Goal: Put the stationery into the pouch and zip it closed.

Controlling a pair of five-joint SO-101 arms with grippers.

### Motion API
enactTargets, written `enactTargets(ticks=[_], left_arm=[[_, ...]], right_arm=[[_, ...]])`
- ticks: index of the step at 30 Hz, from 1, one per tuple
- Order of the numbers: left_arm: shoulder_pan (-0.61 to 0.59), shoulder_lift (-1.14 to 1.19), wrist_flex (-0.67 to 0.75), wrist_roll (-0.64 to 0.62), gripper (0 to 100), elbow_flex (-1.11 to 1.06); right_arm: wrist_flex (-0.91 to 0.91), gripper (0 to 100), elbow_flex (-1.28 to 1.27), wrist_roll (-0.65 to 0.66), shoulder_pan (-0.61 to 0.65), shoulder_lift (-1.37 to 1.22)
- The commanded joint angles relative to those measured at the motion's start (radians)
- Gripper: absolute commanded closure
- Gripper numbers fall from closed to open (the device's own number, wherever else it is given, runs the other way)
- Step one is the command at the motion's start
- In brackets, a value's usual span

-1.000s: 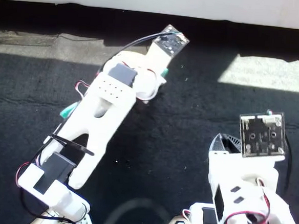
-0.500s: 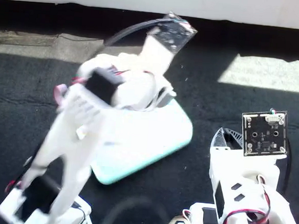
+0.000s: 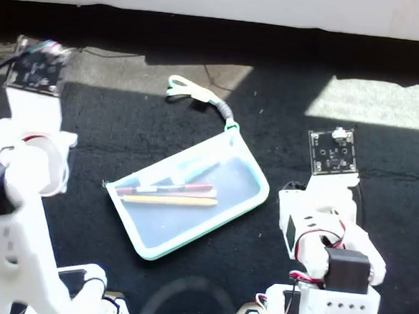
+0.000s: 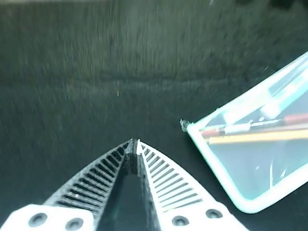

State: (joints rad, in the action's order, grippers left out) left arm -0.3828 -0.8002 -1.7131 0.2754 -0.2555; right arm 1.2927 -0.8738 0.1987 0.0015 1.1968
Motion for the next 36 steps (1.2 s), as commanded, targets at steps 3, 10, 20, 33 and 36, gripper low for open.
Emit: enactTargets(ticks=[3,10,20,33,36], left_arm=[[-0.113,-0.305,0.267,0.009,99,-0.529],[-0.004,-0.878,0.470,0.009,99,-1.147],[0.065,-0.891,0.531,-0.046,99,-1.291],[0.289,-0.891,0.577,-0.506,99,-1.448],[0.282,-0.894,0.500,-0.551,99,-1.438]], right_arm=[[-0.101,99.2,-0.194,0.000,-0.007,0.005],[-0.108,99.2,-0.344,-0.137,-0.005,0.007],[-0.223,99.2,-0.556,-0.221,-0.002,0.005],[-0.460,99.2,-0.808,-0.373,-0.002,0.005],[-0.446,99.2,-0.805,-0.382,0.001,0.005]])
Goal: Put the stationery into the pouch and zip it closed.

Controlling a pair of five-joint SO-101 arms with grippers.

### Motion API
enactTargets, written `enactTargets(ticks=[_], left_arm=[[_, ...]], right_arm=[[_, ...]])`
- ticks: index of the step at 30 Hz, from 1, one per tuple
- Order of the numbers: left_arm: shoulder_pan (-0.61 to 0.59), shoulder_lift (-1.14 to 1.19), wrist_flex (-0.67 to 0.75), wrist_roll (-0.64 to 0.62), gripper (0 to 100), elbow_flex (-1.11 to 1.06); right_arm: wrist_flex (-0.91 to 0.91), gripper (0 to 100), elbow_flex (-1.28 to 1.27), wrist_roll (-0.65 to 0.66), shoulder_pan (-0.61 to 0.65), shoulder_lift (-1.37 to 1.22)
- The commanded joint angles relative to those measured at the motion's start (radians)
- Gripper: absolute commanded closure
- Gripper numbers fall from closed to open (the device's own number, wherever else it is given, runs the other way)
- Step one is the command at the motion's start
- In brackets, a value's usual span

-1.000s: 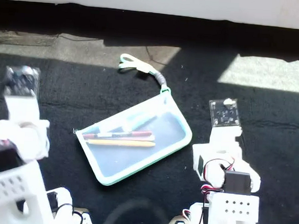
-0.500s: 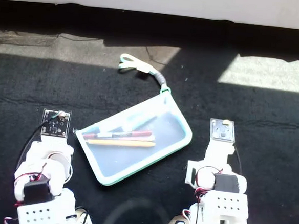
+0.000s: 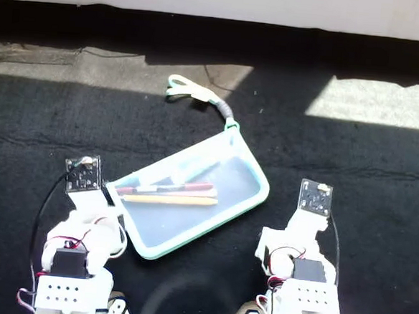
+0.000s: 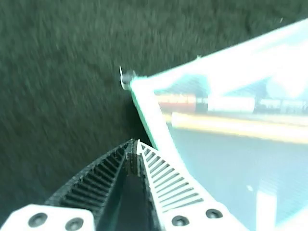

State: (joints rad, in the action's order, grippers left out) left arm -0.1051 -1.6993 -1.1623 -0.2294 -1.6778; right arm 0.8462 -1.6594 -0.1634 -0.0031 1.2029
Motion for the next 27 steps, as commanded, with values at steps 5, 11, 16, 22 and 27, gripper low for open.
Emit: enactTargets(ticks=[5,11,16,22,27], left_arm=[[-0.021,0.005,-0.066,0.052,99,-0.008],[-0.015,0.005,-0.120,0.074,99,-0.001],[-0.015,0.005,-0.120,0.074,99,-0.001],[-0.015,0.005,-0.120,0.074,99,-0.001],[-0.015,0.005,-0.120,0.074,99,-0.001]], right_arm=[[0.002,99.2,-0.019,-0.023,0.005,-0.001],[0.002,99.2,-0.019,-0.023,0.004,-0.001],[0.002,99.2,-0.019,-0.023,0.005,-0.001],[0.002,99.2,-0.019,-0.023,0.005,-0.001],[0.002,99.2,-0.019,-0.023,0.005,-0.001]])
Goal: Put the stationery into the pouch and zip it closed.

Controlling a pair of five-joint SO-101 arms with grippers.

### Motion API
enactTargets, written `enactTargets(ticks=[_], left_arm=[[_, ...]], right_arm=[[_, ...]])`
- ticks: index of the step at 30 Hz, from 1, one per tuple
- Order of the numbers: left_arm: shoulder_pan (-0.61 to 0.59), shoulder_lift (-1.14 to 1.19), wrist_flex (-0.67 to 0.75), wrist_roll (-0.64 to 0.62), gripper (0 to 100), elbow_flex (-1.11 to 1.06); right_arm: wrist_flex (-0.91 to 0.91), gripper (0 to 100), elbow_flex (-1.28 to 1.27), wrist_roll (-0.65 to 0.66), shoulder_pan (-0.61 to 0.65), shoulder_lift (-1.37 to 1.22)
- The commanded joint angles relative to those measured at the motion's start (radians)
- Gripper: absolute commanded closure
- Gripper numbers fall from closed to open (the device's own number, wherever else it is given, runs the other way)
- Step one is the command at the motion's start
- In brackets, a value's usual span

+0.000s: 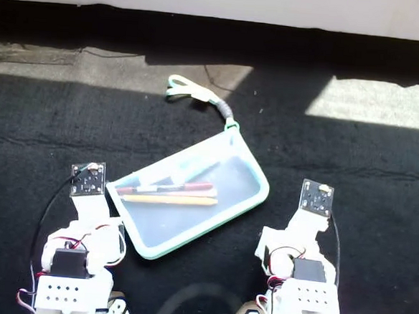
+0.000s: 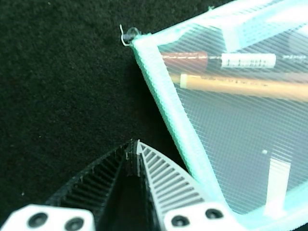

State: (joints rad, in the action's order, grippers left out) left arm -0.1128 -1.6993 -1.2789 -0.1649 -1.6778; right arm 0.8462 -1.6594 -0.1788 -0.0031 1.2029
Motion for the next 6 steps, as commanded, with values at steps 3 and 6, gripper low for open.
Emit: enactTargets(ticks=[3,6], left_arm=[[-0.007,0.005,-0.003,0.009,99,-0.001],[-0.007,0.005,-0.003,0.009,99,-0.001]], right_arm=[[0.002,99.2,-0.019,-0.008,0.005,-0.001],[0.002,99.2,-0.019,-0.008,0.005,-0.001]])
